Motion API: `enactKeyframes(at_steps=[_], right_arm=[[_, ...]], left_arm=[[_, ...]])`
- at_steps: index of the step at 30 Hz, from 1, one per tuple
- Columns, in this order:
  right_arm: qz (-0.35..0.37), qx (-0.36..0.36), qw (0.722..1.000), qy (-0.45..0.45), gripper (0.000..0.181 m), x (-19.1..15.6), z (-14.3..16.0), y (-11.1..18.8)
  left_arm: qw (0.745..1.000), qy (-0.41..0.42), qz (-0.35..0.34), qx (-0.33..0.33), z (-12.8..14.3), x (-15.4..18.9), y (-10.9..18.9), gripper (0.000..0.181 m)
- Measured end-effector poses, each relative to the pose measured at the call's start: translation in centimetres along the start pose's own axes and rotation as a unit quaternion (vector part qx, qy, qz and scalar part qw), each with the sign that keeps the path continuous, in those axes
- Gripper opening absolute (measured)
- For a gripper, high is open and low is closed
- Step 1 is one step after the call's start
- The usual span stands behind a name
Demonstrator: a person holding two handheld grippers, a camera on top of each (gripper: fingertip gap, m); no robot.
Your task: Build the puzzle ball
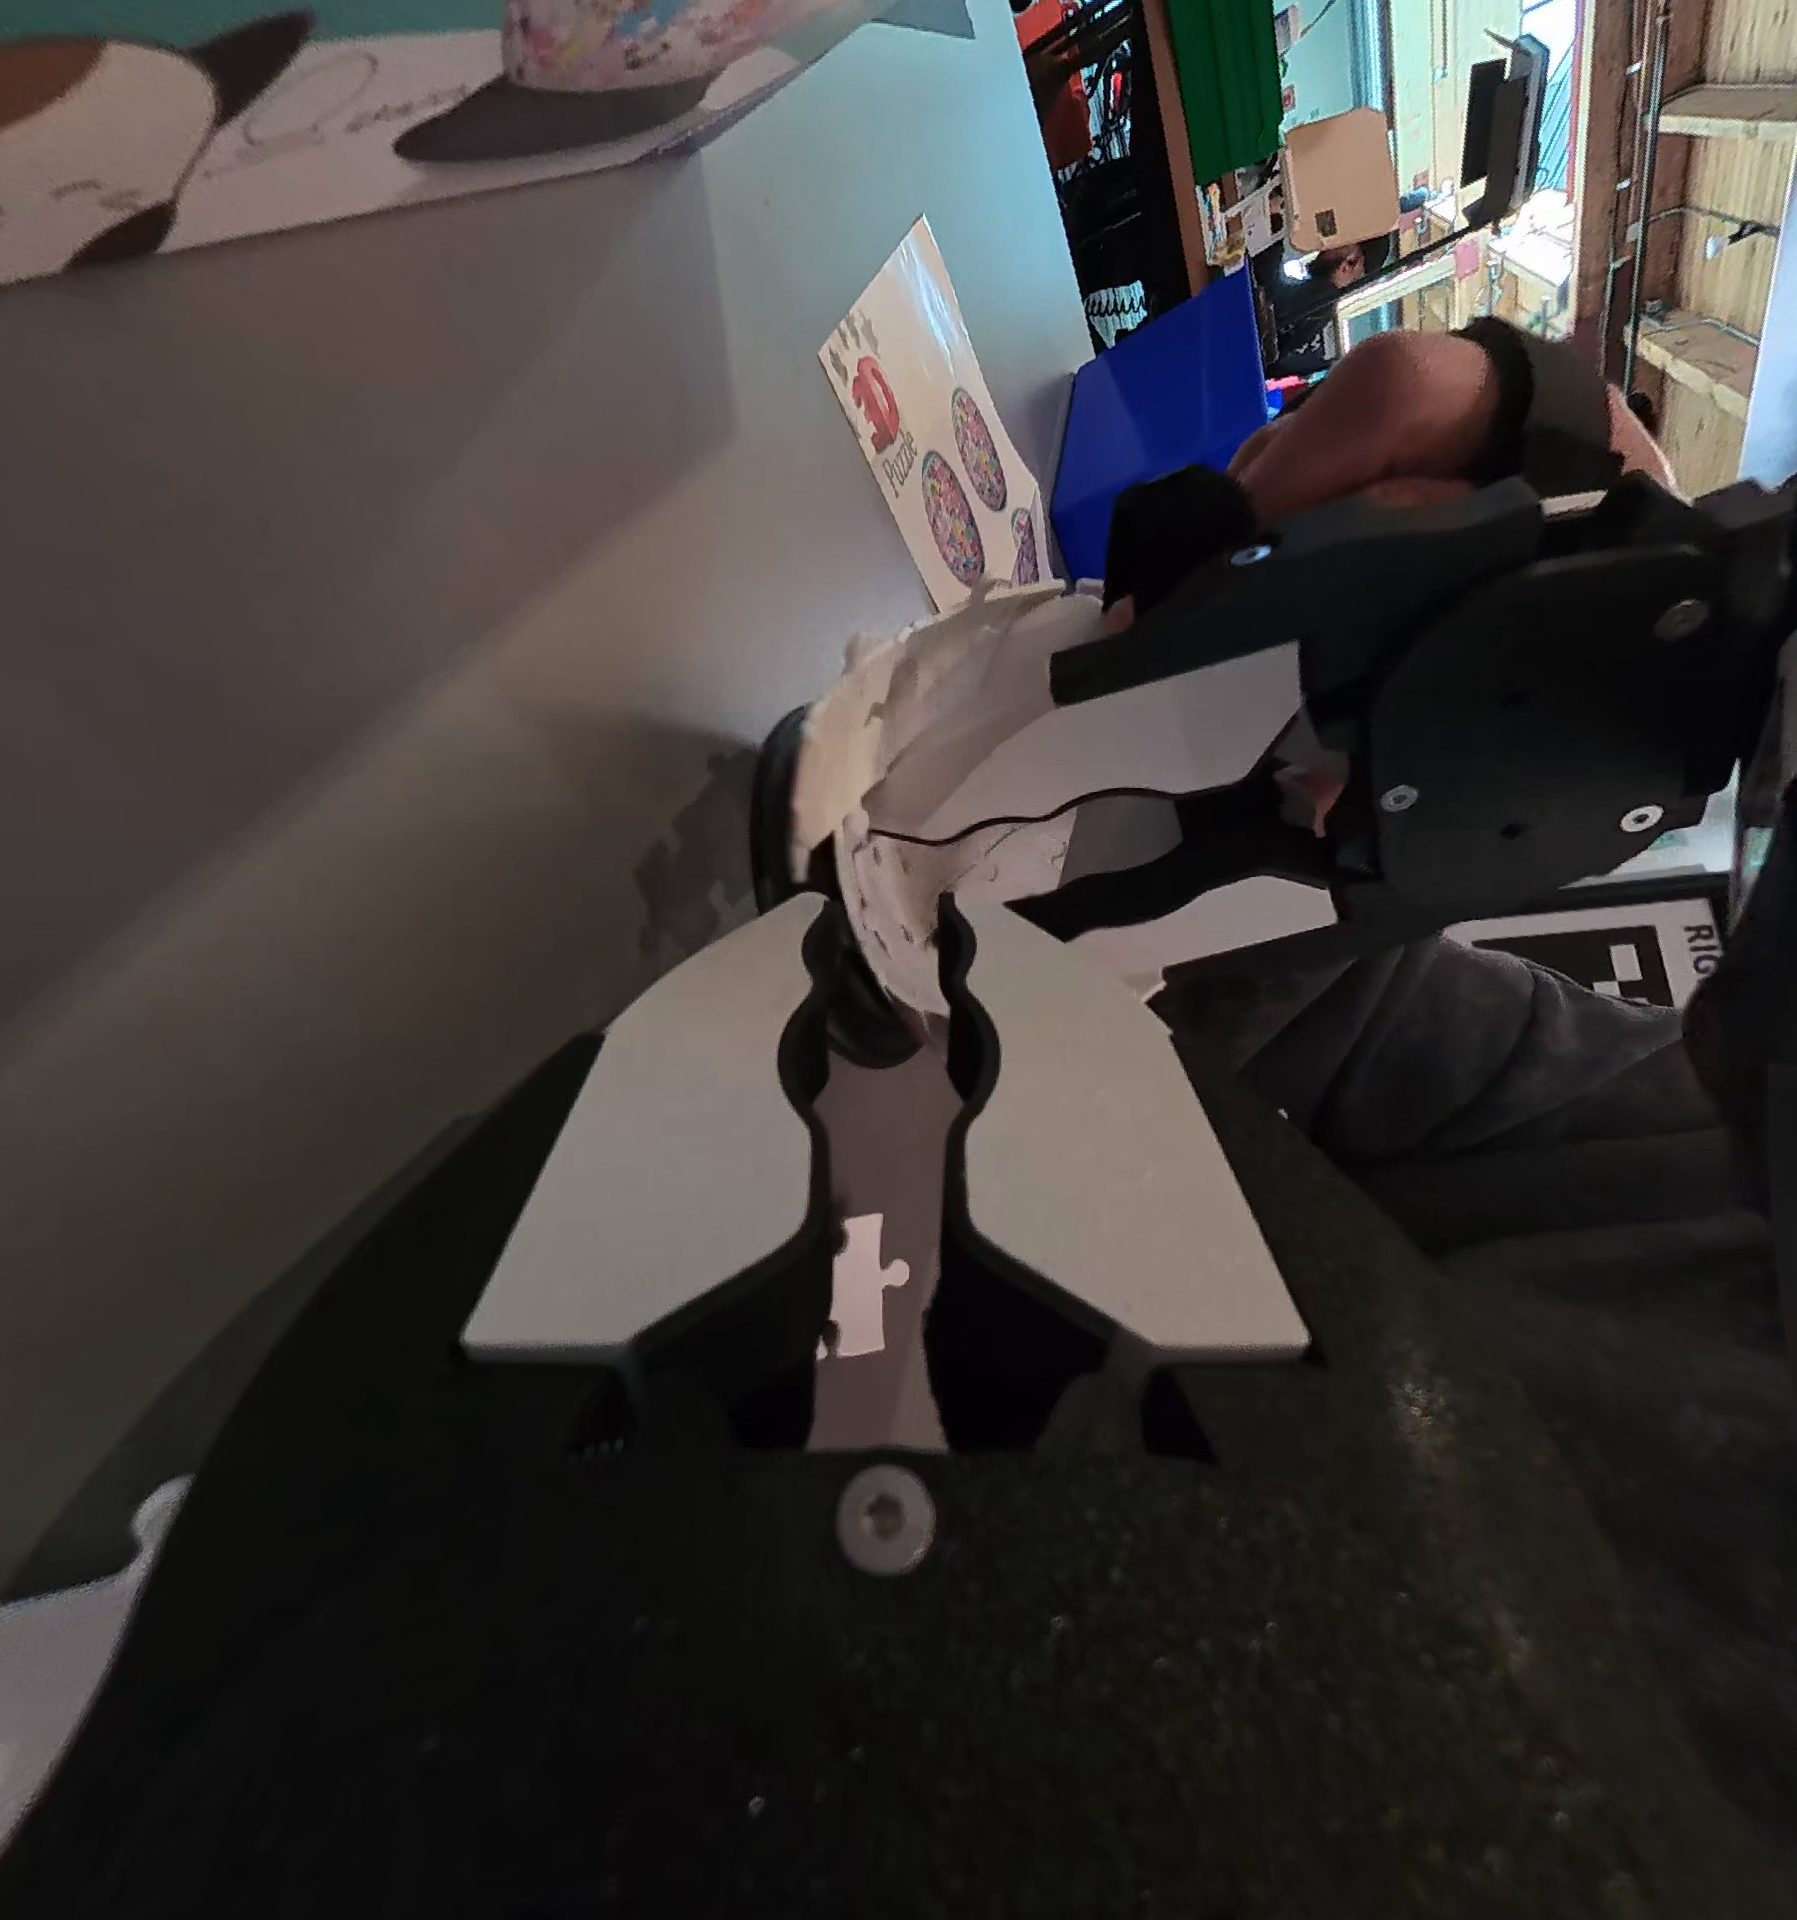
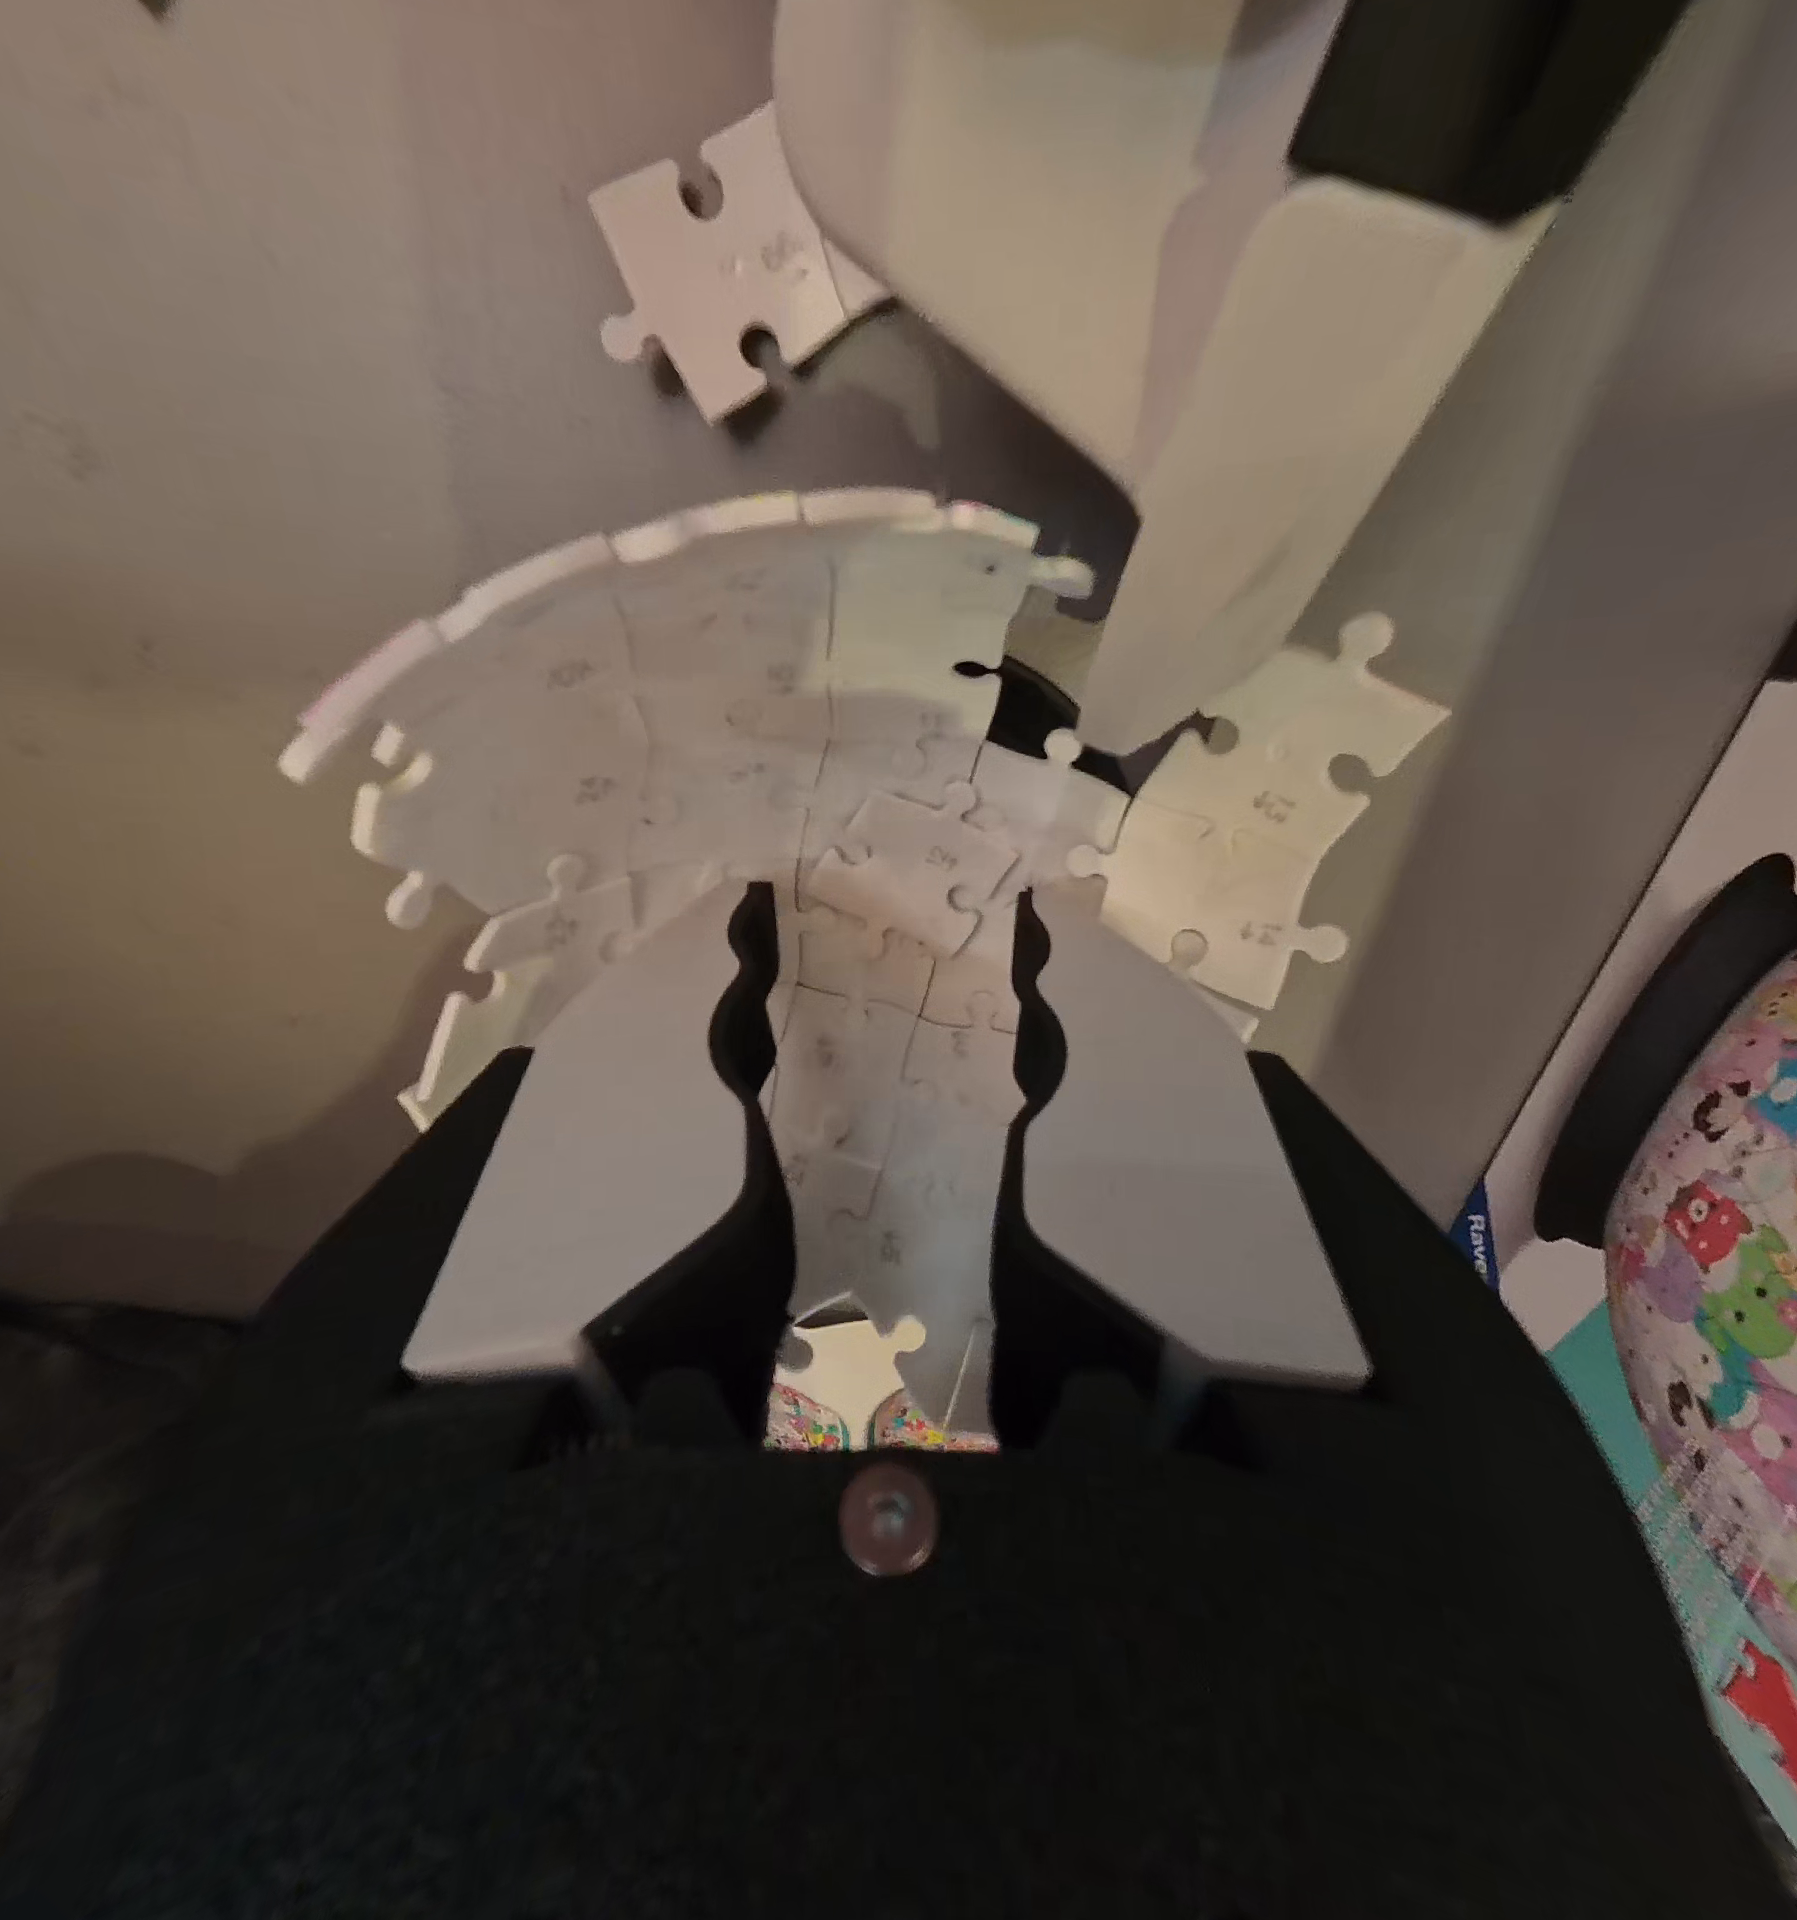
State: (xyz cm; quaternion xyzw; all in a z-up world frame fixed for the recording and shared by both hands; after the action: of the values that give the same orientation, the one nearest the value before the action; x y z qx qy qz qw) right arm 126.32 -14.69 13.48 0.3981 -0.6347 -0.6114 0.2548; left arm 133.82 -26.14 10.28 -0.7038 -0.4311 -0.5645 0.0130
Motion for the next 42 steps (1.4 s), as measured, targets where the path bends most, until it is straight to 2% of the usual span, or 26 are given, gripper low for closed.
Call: enactKeyframes(at_steps=[3,9,10,11,12,16,18,21,24,28,31,33,35,42], right_arm=[[-0.001,-0.007,1.000,0.000,0.031,0.0,0.2,-0.1],[0.007,-0.010,1.000,0.004,0.031,0.0,0.1,-0.1],[0.008,-0.011,1.000,0.005,0.026,0.0,0.1,-0.1],[0.007,-0.013,1.000,0.011,0.011,0.0,0.1,-0.1],[0.012,-0.014,1.000,0.015,0.007,0.0,0.2,0.0],[0.026,-0.001,1.000,0.016,0.006,0.1,0.3,0.7],[0.042,0.022,0.999,0.014,0.009,0.3,0.6,1.8],[0.073,0.065,0.995,-0.001,0.022,0.9,1.3,3.7],[0.100,0.117,0.988,-0.027,0.026,1.5,2.6,5.5],[0.067,0.186,0.972,-0.124,0.040,1.5,5.2,6.3],[0.051,0.187,0.965,-0.176,0.043,0.8,7.4,5.3],[0.008,0.198,0.960,-0.196,0.042,-0.1,8.1,4.4],[-0.026,0.206,0.956,-0.207,0.041,-1.2,8.2,3.5],[-0.035,0.237,0.945,-0.220,0.044,-5.5,7.6,2.6]], left_arm=[[1.000,0.003,0.000,0.005,0.0,-0.1,0.3,0.017],[1.000,0.004,-0.003,0.007,-0.1,0.0,0.5,0.017],[1.000,0.003,-0.002,0.007,-0.1,0.0,0.5,0.017],[1.000,0.003,-0.002,0.006,-0.1,0.0,0.4,0.018],[1.000,0.003,-0.002,0.005,-0.1,0.0,0.4,0.018],[1.000,0.001,0.001,0.004,0.0,0.1,0.5,0.018],[1.000,-0.004,0.005,0.000,0.0,0.4,0.6,0.019],[1.000,-0.019,-0.013,0.001,-0.1,1.1,1.4,0.023],[0.995,-0.052,-0.084,0.015,-0.4,2.8,3.1,0.027],[0.982,-0.095,-0.156,0.045,0.0,6.7,4.8,0.035],[0.977,-0.105,-0.177,0.051,1.2,9.1,5.3,0.041],[0.975,-0.109,-0.187,0.047,2.4,10.2,5.7,0.042],[0.974,-0.106,-0.197,0.043,3.9,10.9,6.1,0.041],[0.970,-0.098,-0.217,0.043,10.7,12.8,6.5,0.041]])
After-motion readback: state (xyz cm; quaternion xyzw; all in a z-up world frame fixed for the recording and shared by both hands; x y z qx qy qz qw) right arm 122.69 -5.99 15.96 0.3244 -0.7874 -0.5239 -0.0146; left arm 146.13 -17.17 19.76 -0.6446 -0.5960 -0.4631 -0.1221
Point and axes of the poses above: each gripper's, where its closed fingertips meet, y back along the fingers, z out of its underside, x = y × z across the jaws, the point moved 9 cm from there along y, back along the fingers, and after that the axes turned 9 degrees about -z, right-handed, at the moved point
